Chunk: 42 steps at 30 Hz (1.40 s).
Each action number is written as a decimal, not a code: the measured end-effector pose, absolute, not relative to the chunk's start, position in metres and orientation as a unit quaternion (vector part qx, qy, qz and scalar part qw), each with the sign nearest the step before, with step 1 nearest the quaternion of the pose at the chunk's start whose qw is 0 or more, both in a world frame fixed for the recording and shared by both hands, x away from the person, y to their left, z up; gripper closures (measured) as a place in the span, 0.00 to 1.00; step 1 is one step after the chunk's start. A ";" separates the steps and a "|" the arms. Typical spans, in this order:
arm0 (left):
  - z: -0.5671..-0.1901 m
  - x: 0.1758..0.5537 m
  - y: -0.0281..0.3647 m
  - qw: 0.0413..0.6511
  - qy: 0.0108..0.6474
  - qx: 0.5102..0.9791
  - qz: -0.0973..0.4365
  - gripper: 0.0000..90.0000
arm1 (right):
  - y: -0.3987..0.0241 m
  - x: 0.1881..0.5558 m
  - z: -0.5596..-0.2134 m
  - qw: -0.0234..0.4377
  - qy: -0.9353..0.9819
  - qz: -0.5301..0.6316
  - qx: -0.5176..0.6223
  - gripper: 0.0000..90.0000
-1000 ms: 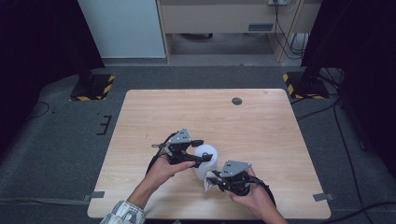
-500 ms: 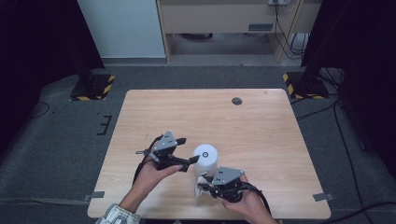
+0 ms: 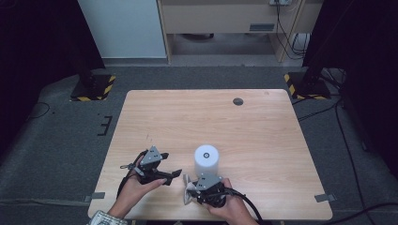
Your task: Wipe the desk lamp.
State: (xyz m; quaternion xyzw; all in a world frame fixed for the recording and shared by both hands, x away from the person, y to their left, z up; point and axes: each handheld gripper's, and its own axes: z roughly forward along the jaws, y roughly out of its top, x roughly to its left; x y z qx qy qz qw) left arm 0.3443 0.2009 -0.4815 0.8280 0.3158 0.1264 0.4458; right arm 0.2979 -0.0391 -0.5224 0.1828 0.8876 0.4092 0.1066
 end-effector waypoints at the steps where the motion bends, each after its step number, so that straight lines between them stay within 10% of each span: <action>1: -0.483 0.345 0.199 0.441 0.316 0.831 0.127 0.14 | -0.040 0.298 -0.523 0.106 0.887 0.410 0.185 0.75; 16: -0.481 0.332 0.188 0.445 0.308 0.830 0.135 0.10 | -0.071 0.292 -0.494 0.088 0.870 0.448 0.186 0.39; 24: -0.477 0.298 0.163 0.450 0.270 0.843 0.114 0.24 | -0.113 0.293 -0.493 0.103 0.872 0.426 0.217 0.55; 36: -0.504 0.292 0.128 0.380 0.224 0.892 0.103 0.13 | -0.134 0.308 -0.493 0.112 0.861 0.419 0.265 0.61; 42: -0.514 0.299 0.128 0.346 0.206 0.911 0.092 0.47 | -0.135 0.309 -0.493 0.114 0.859 0.421 0.268 0.60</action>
